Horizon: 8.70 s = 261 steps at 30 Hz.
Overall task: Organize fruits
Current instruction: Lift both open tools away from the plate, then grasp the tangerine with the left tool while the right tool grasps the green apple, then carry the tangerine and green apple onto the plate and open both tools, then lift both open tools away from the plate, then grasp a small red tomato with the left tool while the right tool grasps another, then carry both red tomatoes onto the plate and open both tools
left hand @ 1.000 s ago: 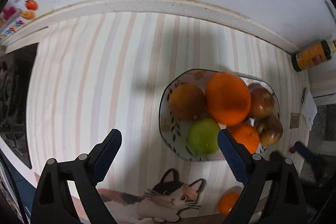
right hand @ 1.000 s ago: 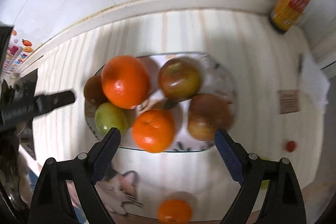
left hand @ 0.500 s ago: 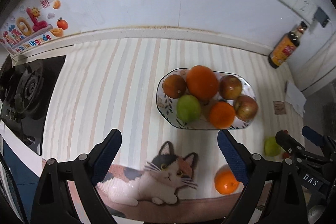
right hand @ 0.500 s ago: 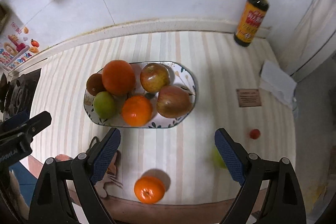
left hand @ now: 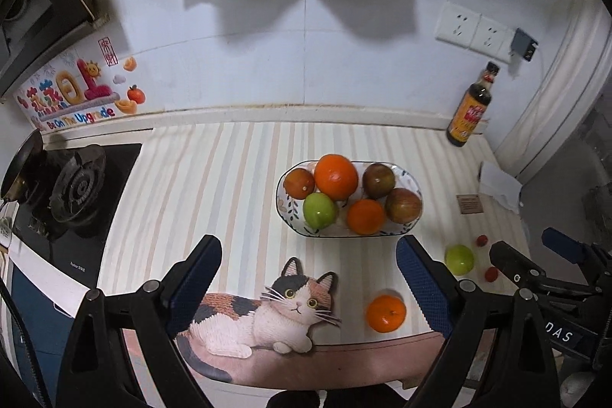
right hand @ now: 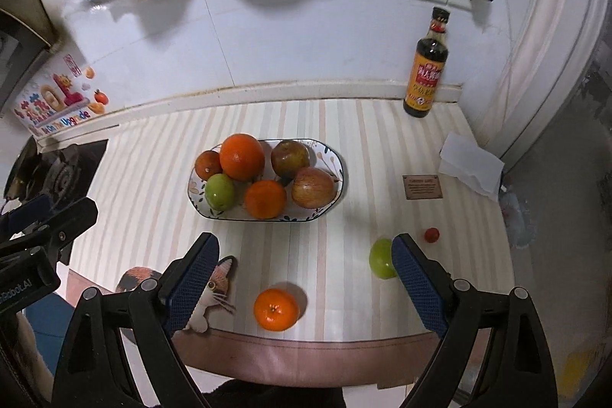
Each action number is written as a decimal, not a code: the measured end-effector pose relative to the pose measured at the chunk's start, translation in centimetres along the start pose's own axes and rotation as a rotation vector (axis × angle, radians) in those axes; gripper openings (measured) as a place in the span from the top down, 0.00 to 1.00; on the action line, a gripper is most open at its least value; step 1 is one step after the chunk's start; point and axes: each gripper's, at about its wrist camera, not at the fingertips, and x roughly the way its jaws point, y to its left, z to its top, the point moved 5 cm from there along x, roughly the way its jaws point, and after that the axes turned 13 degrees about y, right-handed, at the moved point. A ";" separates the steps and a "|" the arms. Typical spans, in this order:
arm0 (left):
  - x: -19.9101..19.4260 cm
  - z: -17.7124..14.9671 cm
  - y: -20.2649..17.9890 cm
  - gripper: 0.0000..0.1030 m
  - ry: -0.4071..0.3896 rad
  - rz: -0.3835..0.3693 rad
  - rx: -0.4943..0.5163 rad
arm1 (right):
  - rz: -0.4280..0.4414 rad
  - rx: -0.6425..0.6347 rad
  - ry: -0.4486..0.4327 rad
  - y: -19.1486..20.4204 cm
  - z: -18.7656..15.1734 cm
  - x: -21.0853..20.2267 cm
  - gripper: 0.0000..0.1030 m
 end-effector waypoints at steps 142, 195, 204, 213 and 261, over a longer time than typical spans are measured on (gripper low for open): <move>17.7 6.5 4.4 0.10 0.314 0.033 -0.141 | 0.021 0.000 0.251 -2.7 11.5 20.2 0.07; -5.7 -4.9 -0.2 0.00 -0.097 0.021 -0.051 | 0.075 0.006 -0.152 0.5 -5.2 -9.1 0.02; 1.3 -1.6 -4.2 0.00 0.011 0.099 -0.005 | 0.026 0.200 -0.037 -10.3 -2.9 -0.9 0.02; 12.2 1.2 -14.5 0.00 0.185 0.172 0.219 | 0.059 0.385 0.188 -21.5 -4.9 14.0 0.35; 24.8 0.9 -29.9 0.78 0.507 -0.270 0.417 | 0.102 0.525 0.163 -29.4 -6.9 17.2 0.69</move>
